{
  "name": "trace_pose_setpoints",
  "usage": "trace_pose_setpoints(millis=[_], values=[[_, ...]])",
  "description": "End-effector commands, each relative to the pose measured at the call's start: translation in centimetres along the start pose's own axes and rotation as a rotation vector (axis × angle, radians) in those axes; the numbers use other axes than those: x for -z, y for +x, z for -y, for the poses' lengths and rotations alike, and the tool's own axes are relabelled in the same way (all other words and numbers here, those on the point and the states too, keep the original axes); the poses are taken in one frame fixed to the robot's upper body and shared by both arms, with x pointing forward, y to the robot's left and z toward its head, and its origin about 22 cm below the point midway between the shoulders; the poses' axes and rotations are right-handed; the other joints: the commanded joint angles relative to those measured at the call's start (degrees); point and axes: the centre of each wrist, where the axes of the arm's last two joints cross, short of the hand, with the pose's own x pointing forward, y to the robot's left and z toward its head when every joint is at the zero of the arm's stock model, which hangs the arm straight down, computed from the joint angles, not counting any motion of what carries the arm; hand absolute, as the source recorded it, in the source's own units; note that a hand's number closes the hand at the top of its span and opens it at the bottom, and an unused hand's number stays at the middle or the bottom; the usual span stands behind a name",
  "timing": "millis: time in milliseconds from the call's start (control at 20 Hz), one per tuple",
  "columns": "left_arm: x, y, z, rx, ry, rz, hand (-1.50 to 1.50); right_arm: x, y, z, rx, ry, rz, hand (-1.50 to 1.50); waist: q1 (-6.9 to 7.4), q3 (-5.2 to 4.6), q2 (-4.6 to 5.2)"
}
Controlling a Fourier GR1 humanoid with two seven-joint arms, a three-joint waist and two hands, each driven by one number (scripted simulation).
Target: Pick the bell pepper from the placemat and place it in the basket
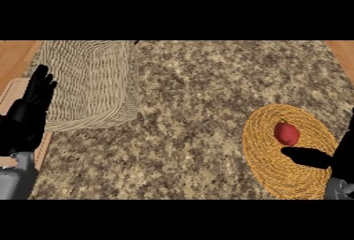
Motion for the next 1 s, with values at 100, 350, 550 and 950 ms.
trace_pose_setpoints(millis=[100, 350, 550, 950], values=[[-0.7, -1.9, 0.5, -0.006, -0.022, -0.116, 0.0, -1.5, -1.1, -2.4, 0.037, -0.009, -0.052, -1.5, 0.25, -1.02, 1.03], [0.7, -2.1, 1.4, -0.013, -0.029, -0.11, 0.0, -0.9, -0.3, -5.2, 0.028, -0.047, -0.031, -1.5, 0.14, -1.03, 1.23], [-0.3, -3.7, 1.1, 0.0, -0.022, -0.122, 0.0, -0.9, -1.7, -4.6, -0.012, -0.063, -0.019, -1.5, -0.12, -1.07, 1.14], [0.3, -3.3, 0.7, 0.003, -0.022, -0.113, 0.0, -1.3, -1.8, -6.5, 0.024, -0.072, 0.002, -1.5, -0.09, -1.04, 1.14]])
